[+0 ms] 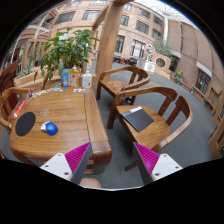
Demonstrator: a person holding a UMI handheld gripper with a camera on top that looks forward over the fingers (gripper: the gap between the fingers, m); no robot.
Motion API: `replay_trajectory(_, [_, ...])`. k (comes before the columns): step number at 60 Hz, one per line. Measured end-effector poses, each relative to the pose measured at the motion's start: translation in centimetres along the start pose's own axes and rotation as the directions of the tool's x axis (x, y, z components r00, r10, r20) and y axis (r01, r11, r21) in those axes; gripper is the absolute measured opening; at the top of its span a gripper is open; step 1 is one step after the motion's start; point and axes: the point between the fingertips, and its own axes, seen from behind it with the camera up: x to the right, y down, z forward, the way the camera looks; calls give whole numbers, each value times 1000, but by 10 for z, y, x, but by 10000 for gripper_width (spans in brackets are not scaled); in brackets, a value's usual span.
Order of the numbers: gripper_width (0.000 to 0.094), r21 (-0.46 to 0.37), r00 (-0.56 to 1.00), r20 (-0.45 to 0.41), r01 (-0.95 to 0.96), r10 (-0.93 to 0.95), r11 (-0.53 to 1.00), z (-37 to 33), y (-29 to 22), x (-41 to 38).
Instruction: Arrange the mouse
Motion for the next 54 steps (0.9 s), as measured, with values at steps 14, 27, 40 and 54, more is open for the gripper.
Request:
replay_trajectory(14, [854,4,995,102,10,-10,1000,32,70,-60])
replay_trajectory(27, [855,72,969,249,-14,-5,997,62,65,-164])
replay_trajectory(40, [852,93,943,329,25,-54,995,112,44,-249])
replay_trajectory(54, [859,111,928,357,75,-110,991,161,15,-293])
